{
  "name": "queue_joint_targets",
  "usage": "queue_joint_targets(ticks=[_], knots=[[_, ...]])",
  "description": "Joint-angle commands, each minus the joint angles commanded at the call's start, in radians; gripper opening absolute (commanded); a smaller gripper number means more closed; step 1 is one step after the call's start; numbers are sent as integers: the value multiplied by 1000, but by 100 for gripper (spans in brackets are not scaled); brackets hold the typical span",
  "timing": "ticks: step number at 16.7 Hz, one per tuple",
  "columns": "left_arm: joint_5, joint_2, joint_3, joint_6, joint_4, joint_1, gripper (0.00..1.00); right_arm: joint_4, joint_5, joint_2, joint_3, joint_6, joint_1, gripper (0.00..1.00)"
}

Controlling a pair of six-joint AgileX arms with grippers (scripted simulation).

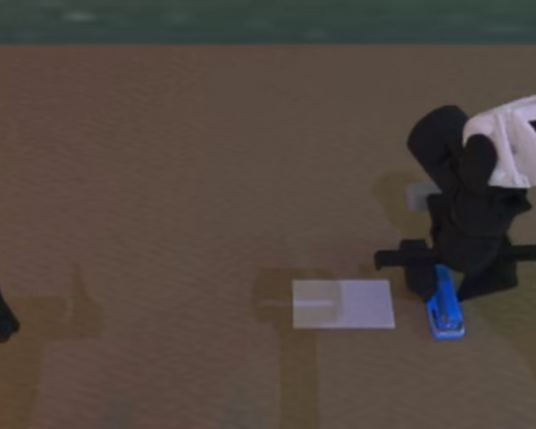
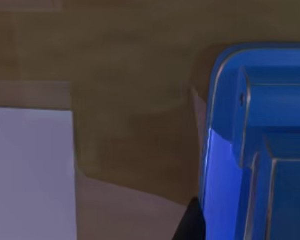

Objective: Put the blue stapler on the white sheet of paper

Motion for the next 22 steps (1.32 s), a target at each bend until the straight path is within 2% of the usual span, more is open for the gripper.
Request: queue_joint_targets(ticks=[3,4,14,22], knots=[[0,0,0,0,0,0,100,0,0,0,0,0,0,2],[0,0,0,0,0,0,100,0,0,0,0,0,0,0],[0,0,0,0,0,0,100,-16,0,-7,13,0,-1,0],[0,0,0,0,0,0,100,-335,-1,-129,196,-4,4,0]])
